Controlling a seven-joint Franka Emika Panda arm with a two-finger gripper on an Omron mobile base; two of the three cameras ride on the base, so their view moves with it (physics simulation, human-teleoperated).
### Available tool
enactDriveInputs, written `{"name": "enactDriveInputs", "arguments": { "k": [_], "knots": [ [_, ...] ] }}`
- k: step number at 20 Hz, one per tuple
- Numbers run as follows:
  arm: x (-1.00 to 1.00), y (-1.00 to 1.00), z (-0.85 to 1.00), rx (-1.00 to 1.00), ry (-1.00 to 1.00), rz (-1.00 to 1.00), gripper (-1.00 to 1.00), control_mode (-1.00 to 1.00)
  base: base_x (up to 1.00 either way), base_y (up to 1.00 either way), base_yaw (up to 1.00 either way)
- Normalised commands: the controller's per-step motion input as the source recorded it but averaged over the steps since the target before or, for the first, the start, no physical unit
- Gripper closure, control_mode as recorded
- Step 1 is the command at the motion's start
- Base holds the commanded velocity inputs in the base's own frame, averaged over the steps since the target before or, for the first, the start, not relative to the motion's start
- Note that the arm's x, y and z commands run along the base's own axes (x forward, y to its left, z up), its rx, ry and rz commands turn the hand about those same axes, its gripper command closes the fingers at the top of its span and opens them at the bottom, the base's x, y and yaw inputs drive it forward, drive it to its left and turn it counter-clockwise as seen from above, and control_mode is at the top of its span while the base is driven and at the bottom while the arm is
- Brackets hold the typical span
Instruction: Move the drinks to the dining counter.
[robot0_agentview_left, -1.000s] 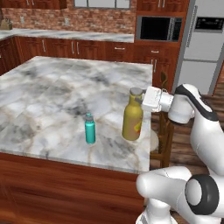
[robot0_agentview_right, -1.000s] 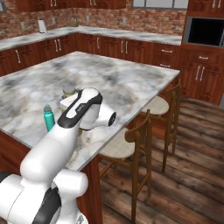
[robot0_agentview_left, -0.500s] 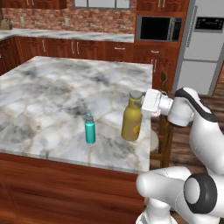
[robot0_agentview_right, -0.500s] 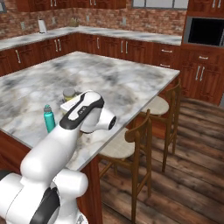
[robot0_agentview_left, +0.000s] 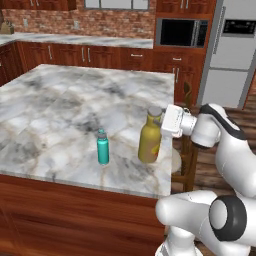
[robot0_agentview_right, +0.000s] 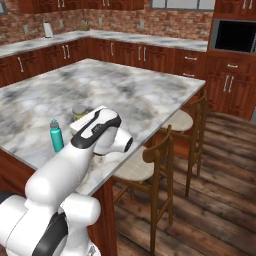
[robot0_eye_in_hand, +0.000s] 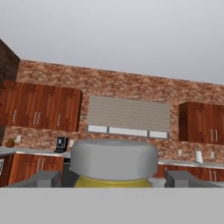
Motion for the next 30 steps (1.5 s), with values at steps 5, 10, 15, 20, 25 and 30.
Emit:
{"name": "enactDriveInputs", "arguments": {
  "k": [5,10,15,20,25,30],
  "knots": [
    [0.02,0.00,-0.12,0.00,0.00,0.00,1.00,-1.00,0.00,0.00,0.00],
    [0.00,0.00,-0.10,0.00,-0.07,0.00,1.00,-1.00,0.00,0.00,0.00],
    [0.00,0.00,-0.11,0.00,-0.08,0.00,1.00,-1.00,0.00,0.00,0.00],
    [0.01,0.00,-0.22,0.00,-0.02,0.00,1.00,-1.00,0.00,0.00,0.00],
    [0.07,-0.01,-0.14,0.00,0.00,0.00,1.00,-1.00,0.00,0.00,0.00],
    [0.11,0.00,-0.05,0.00,0.00,0.00,1.00,-1.00,0.00,0.00,0.00]
  ]
}}
